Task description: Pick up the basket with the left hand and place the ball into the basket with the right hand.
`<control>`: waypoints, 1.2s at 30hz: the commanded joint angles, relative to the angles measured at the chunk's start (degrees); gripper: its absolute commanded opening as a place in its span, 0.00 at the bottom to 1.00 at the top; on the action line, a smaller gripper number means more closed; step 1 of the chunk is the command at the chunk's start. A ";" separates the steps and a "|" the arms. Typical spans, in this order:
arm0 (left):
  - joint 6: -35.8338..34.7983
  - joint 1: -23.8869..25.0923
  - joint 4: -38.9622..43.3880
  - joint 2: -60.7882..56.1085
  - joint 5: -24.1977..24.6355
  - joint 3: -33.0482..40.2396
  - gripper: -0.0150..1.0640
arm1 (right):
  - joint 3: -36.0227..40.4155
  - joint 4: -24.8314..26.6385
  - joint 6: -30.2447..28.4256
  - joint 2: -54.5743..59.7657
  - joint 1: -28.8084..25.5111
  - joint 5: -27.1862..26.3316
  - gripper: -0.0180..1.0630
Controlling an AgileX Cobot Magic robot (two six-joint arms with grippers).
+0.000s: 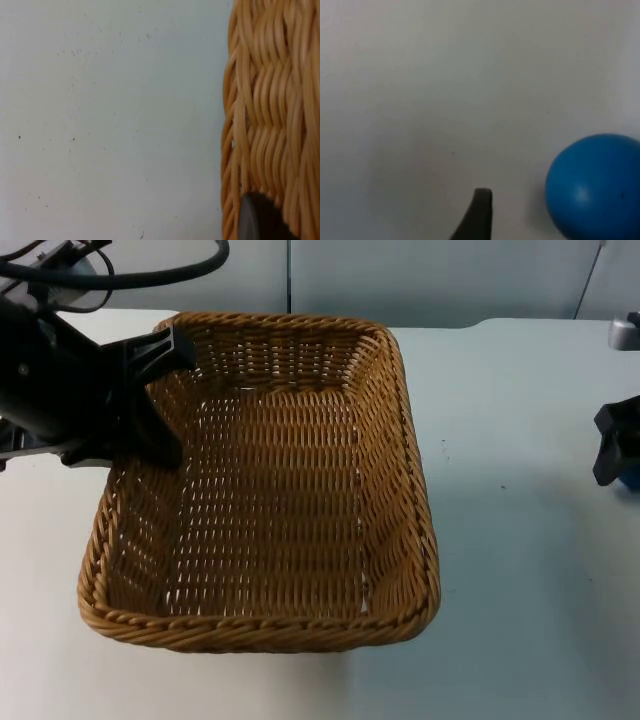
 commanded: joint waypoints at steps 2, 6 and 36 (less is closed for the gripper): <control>-0.16 0.08 -1.45 -0.89 0.14 0.00 0.01 | -0.63 0.25 -0.36 0.86 -0.11 -1.85 0.74; -0.16 0.08 -1.45 -0.89 0.14 0.00 0.01 | -0.63 0.35 -0.17 1.32 -0.11 -3.15 0.69; -0.88 0.08 -1.92 -0.89 0.24 0.00 0.01 | -4.25 5.05 -1.73 -18.11 1.78 7.10 0.01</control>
